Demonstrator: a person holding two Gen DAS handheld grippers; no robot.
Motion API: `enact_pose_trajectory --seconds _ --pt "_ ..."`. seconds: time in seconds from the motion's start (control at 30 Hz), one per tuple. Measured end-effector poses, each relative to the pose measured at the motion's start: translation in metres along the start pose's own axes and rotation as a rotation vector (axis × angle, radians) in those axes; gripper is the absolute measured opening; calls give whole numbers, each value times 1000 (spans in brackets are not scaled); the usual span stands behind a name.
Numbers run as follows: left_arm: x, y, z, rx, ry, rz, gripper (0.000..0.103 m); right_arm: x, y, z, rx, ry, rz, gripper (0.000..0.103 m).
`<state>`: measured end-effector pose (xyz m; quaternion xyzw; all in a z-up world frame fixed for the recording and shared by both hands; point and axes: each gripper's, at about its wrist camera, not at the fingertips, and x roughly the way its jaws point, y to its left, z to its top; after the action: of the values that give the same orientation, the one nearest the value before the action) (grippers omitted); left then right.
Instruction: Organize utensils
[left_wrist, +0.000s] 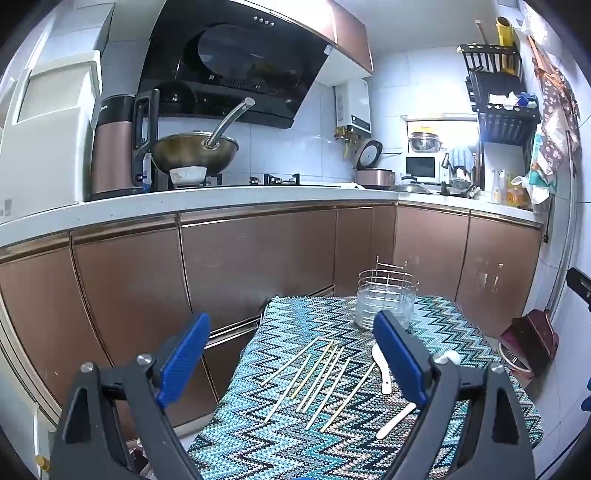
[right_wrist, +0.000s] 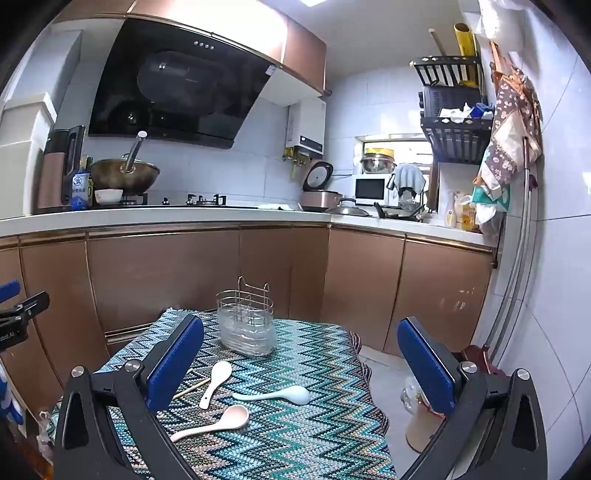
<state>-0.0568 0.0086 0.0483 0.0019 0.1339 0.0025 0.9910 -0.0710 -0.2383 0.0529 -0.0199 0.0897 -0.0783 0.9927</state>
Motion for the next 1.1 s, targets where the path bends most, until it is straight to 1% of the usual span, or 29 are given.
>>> enact_pose_trajectory --seconds 0.3,0.37,0.67,0.87,1.1 --pt "-3 0 -1 6 -19 13 90 -5 6 1 -19 -16 -5 103" --pt "-3 0 -3 9 -17 9 90 -6 12 4 -33 -21 -9 103" --pt "-2 -1 -4 1 -17 -1 90 -7 12 1 -40 -20 -7 103" --pt "-3 1 -4 -13 -24 -13 90 -6 14 2 -17 -22 -9 103" --pt "-5 6 -2 -24 -44 -3 90 -6 14 4 -2 -33 2 103"
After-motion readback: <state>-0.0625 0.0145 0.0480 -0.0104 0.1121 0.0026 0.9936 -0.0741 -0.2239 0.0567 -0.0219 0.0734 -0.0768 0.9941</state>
